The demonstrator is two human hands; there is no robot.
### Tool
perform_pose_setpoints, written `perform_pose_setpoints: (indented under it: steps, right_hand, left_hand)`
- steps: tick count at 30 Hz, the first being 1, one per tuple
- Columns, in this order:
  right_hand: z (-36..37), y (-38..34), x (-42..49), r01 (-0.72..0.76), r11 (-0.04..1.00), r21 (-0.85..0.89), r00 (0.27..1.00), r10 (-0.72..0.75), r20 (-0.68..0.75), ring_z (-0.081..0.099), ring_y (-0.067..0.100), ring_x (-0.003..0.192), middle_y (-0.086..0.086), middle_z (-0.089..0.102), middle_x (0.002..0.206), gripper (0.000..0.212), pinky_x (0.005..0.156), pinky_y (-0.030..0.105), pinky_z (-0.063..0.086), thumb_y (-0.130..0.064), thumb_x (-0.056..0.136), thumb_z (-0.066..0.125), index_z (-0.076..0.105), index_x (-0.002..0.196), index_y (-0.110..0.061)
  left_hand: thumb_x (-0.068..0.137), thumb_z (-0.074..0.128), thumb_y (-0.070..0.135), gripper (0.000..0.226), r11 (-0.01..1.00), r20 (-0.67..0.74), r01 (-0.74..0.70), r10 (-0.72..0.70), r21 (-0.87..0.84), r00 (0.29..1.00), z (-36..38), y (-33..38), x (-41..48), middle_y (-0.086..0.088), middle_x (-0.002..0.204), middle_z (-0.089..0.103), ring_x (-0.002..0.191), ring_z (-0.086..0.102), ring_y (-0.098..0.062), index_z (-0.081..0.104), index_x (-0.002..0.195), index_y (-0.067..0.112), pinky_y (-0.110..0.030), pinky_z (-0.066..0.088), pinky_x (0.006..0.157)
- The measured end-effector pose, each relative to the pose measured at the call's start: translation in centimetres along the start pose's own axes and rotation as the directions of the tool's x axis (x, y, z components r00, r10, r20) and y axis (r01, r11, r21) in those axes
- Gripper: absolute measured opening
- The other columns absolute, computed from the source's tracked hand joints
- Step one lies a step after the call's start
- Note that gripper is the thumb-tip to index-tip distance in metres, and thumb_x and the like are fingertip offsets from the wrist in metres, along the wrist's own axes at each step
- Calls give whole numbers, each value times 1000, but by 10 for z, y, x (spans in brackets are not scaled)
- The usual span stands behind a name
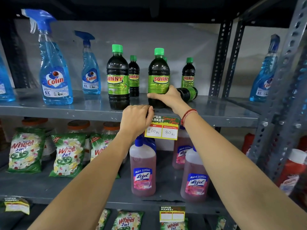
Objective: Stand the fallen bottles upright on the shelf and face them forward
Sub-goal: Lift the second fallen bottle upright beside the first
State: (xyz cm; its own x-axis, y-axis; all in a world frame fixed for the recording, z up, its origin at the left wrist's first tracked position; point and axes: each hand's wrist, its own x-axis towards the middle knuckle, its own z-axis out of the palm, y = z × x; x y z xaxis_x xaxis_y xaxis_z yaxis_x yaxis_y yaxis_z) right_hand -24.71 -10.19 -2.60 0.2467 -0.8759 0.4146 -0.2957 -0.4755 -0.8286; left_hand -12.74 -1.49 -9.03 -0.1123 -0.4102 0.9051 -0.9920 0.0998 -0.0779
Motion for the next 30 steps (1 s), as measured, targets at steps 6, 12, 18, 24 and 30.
perform_pose_setpoints:
  steps: [6,12,18,24,30]
  right_hand:
    - [5,9,10,8,993,-121,996,-19,-90,61,18,108,-1,67,110,110,94,38,52,-81,27,75,60,117,-18]
    - [-5,4,-6,-49,997,66,999,48,5,63,20,106,4,68,112,71,94,36,52,-39,58,88,61,119,-14]
    - [-16,-5,-32,2,999,46,1000,-1,-11,58,13,103,-3,64,107,55,86,26,46,-37,66,86,57,109,-17]
    - [-22,-9,-48,23,1000,20,1000,-23,-12,57,14,106,-4,61,109,67,86,24,44,-40,68,85,55,123,-16]
    - [-24,-7,-47,16,999,48,1000,-15,-8,54,10,99,-6,59,105,63,83,23,43,-39,69,85,55,121,-18]
  left_hand:
    - [92,34,25,42,1000,14,-9,9,-8,1000,-1,0,0,-5,61,67,52,60,-26,64,67,9,-29,37,49]
    - [92,34,25,41,1000,2,-18,18,-5,1000,-2,0,0,-5,59,66,51,58,-27,62,65,10,-27,31,49]
    - [91,34,23,42,1000,-3,-24,24,2,1000,-3,1,0,-4,54,62,45,53,-26,56,58,10,-24,25,48]
    - [91,33,23,43,1000,-2,-16,16,0,1000,-3,1,0,-4,49,57,42,49,-25,51,54,10,-25,23,47]
    - [91,32,24,44,1000,1,-23,23,10,1000,-2,1,0,-5,50,58,43,51,-26,53,55,10,-25,22,48]
